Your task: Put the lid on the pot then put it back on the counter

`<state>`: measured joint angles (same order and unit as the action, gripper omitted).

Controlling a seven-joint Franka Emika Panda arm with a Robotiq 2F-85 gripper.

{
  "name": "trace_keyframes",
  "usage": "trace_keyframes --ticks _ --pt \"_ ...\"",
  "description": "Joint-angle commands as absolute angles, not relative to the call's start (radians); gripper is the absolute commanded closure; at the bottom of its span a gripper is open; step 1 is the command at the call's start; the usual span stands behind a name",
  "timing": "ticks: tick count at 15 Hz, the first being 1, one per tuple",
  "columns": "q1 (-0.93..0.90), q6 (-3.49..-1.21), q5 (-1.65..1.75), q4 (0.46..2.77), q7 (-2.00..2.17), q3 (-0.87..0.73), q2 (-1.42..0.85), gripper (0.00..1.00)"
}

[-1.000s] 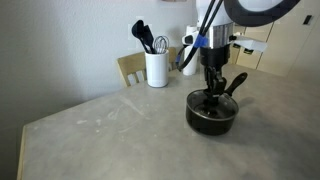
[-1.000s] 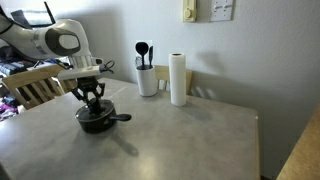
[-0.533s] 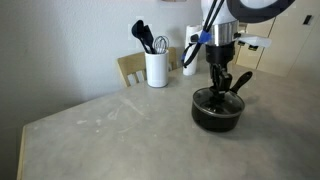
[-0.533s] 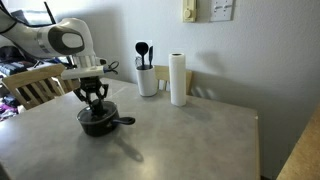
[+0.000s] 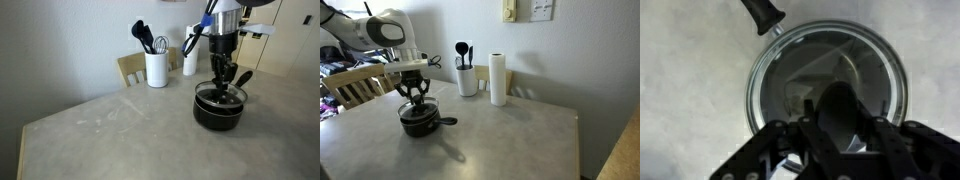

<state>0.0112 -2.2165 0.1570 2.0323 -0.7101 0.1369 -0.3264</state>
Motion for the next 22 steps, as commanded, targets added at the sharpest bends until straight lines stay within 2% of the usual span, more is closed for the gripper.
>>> trace_keyframes --ticks 1,22 --pt "0.013 -2.174 0.136 2.011 -0.763 0.136 -0.294 0.85" --pt "0.176 -2.318 0.325 1.986 -0.737 -0.127 -0.243 0.85"
